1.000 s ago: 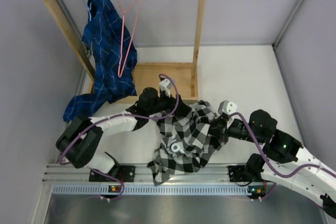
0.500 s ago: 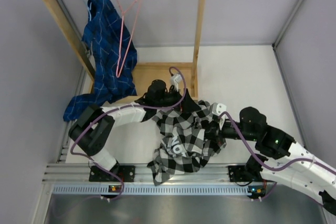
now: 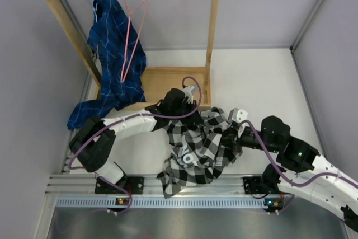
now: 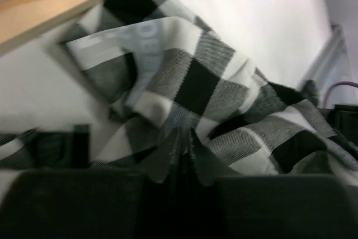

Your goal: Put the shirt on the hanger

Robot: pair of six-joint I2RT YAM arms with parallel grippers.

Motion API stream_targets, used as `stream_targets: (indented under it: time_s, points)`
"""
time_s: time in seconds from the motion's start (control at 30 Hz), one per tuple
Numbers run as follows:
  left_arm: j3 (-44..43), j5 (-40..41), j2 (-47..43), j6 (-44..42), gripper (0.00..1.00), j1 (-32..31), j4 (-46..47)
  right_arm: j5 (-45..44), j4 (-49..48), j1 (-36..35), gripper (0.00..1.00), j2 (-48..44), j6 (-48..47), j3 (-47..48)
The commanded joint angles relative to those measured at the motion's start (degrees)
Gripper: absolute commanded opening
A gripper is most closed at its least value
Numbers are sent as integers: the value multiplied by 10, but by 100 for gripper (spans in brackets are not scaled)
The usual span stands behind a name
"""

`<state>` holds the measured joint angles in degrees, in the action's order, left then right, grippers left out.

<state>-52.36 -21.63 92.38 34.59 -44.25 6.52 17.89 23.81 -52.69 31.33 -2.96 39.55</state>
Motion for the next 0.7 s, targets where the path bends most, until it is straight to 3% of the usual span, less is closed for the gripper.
stream_targets:
  time_s: [0.0, 0.23, 0.37, 0.53, 0.67]
  points:
    - [13, 111, -85, -19, 3, 1, -91, -37, -22, 6, 0, -5, 1, 22]
    - [23, 359, -251, 6, 0, 1, -214, -96, -24, 5, 0, 24, 2, 34]
    - [35, 458, -369, 29, 0, 0, -257, -133, -43, 6, 0, 46, 3, 51]
    - [24, 524, -534, 35, 0, -12, -310, -166, -92, 6, 0, 105, -4, 101]
    - [-16, 501, -619, -9, 0, -15, -311, -199, -113, 6, 0, 170, -3, 191]
